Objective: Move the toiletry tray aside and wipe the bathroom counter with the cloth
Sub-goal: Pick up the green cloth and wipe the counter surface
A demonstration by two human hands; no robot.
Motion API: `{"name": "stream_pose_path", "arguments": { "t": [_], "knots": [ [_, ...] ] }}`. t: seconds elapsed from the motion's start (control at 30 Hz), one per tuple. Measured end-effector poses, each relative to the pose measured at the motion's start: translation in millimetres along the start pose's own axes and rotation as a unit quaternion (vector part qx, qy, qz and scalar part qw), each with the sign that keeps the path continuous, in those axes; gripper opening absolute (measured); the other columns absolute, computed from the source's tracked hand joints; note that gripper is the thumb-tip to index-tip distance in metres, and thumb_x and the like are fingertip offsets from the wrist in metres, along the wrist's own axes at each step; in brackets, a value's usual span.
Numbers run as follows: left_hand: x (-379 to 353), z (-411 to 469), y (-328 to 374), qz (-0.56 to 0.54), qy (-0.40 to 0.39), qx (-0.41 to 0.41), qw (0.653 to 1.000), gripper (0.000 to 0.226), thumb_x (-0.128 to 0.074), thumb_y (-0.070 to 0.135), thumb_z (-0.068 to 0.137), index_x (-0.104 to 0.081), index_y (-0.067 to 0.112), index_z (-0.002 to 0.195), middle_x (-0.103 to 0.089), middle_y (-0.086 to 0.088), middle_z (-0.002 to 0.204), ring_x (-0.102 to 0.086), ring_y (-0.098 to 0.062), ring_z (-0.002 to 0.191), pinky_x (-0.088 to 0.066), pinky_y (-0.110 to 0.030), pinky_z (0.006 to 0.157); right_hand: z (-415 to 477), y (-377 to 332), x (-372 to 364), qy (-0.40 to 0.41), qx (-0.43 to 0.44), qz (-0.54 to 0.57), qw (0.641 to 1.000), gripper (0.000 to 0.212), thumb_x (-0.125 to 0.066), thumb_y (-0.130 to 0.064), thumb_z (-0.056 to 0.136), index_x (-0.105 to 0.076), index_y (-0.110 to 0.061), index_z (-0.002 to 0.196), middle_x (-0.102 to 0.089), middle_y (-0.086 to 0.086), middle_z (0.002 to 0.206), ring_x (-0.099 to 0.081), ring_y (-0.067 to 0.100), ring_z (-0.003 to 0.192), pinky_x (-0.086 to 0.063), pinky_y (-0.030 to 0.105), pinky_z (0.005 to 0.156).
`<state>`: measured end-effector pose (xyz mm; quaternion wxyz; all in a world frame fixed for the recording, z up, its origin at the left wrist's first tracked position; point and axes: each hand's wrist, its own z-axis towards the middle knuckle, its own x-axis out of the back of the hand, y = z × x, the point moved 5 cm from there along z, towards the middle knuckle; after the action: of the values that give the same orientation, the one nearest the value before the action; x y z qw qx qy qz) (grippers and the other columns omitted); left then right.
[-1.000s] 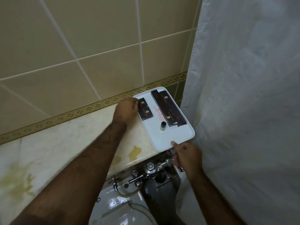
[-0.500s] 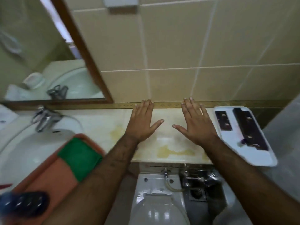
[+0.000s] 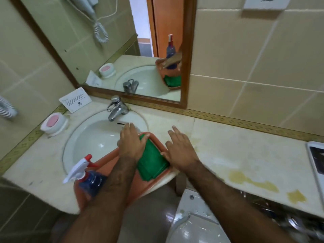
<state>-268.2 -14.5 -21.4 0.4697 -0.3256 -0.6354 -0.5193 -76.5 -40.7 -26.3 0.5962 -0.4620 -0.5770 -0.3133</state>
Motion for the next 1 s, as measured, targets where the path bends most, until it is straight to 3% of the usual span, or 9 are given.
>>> {"name": "stream_pose_path", "arguments": {
  "t": [0.1, 0.23, 0.37, 0.53, 0.6, 0.7, 0.77, 0.87, 1.0],
  "knots": [
    [-18.1, -8.9, -34.0, 0.005, -0.031, 0.063, 0.998, 0.064, -0.057, 0.051, 0.098, -0.054, -0.002, 0.134, -0.061, -0.022, 0.131, -0.059, -0.036, 0.120, -0.048, -0.045, 0.104, 6.8, -21.8, -28.0, -0.046, -0.033, 0.002, 0.998, 0.057, -0.060, -0.045, 0.099, -0.060, -0.012, 0.146, -0.025, 0.013, 0.170, -0.001, 0.031, 0.163, -0.010, 0.054, 0.129],
    [-35.5, -9.7, -64.3, -0.104, -0.067, 0.146, 0.982, 0.037, -0.072, 0.031, 0.093, -0.066, 0.006, 0.119, -0.075, -0.016, 0.111, -0.073, -0.034, 0.101, -0.055, -0.036, 0.086, 6.6, -28.6, -52.6, -0.082, -0.111, 0.001, 0.990, 0.044, -0.059, -0.038, 0.100, -0.069, -0.014, 0.135, -0.028, 0.014, 0.169, -0.004, 0.034, 0.163, -0.011, 0.061, 0.127],
    [-51.9, -15.8, -77.3, -0.212, -0.088, 0.176, 0.957, 0.035, -0.074, 0.023, 0.091, -0.067, 0.012, 0.124, -0.075, -0.009, 0.121, -0.072, -0.026, 0.107, -0.058, -0.037, 0.097, 8.1, -30.6, -67.5, -0.103, -0.194, 0.058, 0.974, 0.037, -0.063, -0.031, 0.099, -0.071, -0.014, 0.131, -0.029, 0.014, 0.169, -0.005, 0.034, 0.163, -0.012, 0.062, 0.128],
    [-101.4, -43.4, -47.4, -0.295, -0.173, 0.106, 0.934, 0.055, -0.048, -0.006, 0.103, -0.037, 0.017, 0.152, -0.049, -0.001, 0.153, -0.054, -0.015, 0.132, -0.048, -0.035, 0.111, 9.5, -31.5, -64.0, -0.060, -0.230, 0.086, 0.968, 0.035, -0.070, -0.028, 0.094, -0.074, -0.012, 0.126, -0.042, 0.010, 0.155, -0.024, 0.033, 0.154, -0.026, 0.055, 0.125],
    [-101.2, -42.1, -43.4, -0.398, -0.101, 0.116, 0.904, 0.065, -0.058, -0.015, 0.093, -0.043, 0.018, 0.146, -0.052, -0.004, 0.143, -0.059, -0.012, 0.120, -0.056, -0.027, 0.095, 6.8, -36.1, -59.1, -0.030, -0.212, 0.080, 0.974, 0.034, -0.071, -0.028, 0.091, -0.076, -0.011, 0.121, -0.048, 0.007, 0.139, -0.037, 0.028, 0.139, -0.035, 0.047, 0.115],
    [-65.2, -18.8, -49.6, -0.386, -0.001, 0.180, 0.905, 0.021, -0.075, 0.016, 0.086, -0.075, 0.021, 0.107, -0.074, 0.005, 0.091, -0.072, -0.014, 0.089, -0.044, -0.011, 0.058, 1.9, -38.1, -52.4, 0.009, -0.197, 0.092, 0.976, 0.031, -0.070, -0.029, 0.090, -0.076, -0.015, 0.117, -0.047, 0.003, 0.134, -0.040, 0.023, 0.128, -0.038, 0.040, 0.108],
    [-43.2, -13.6, -64.2, -0.416, 0.036, 0.209, 0.884, 0.007, -0.072, 0.024, 0.085, -0.071, 0.029, 0.082, -0.070, 0.013, 0.076, -0.075, -0.019, 0.086, -0.050, -0.016, 0.058, -1.5, -40.0, -45.0, 0.034, -0.176, 0.121, 0.976, 0.025, -0.069, -0.026, 0.089, -0.076, -0.018, 0.111, -0.052, 0.000, 0.124, -0.047, 0.021, 0.118, -0.044, 0.035, 0.098],
    [-38.6, -18.3, -40.5, -0.558, 0.017, 0.157, 0.815, 0.014, -0.063, 0.019, 0.083, -0.066, 0.032, 0.077, -0.074, -0.002, 0.084, -0.073, -0.029, 0.082, -0.062, -0.038, 0.066, -8.9, -40.8, -32.3, 0.031, -0.179, 0.246, 0.952, 0.009, -0.069, -0.025, 0.084, -0.062, -0.030, 0.083, -0.051, -0.013, 0.077, -0.051, 0.007, 0.068, -0.038, 0.018, 0.057],
    [-14.8, -17.7, -7.7, -0.688, 0.031, 0.115, 0.715, 0.018, -0.063, 0.011, 0.085, -0.067, 0.028, 0.087, -0.076, 0.003, 0.084, -0.073, -0.014, 0.076, -0.059, -0.030, 0.061, -23.7, -26.8, -8.2, 0.132, -0.201, 0.389, 0.889, 0.021, -0.072, -0.021, 0.075, -0.051, -0.021, 0.077, -0.052, -0.006, 0.067, -0.043, 0.009, 0.056, -0.036, 0.026, 0.048]
  ]
}}
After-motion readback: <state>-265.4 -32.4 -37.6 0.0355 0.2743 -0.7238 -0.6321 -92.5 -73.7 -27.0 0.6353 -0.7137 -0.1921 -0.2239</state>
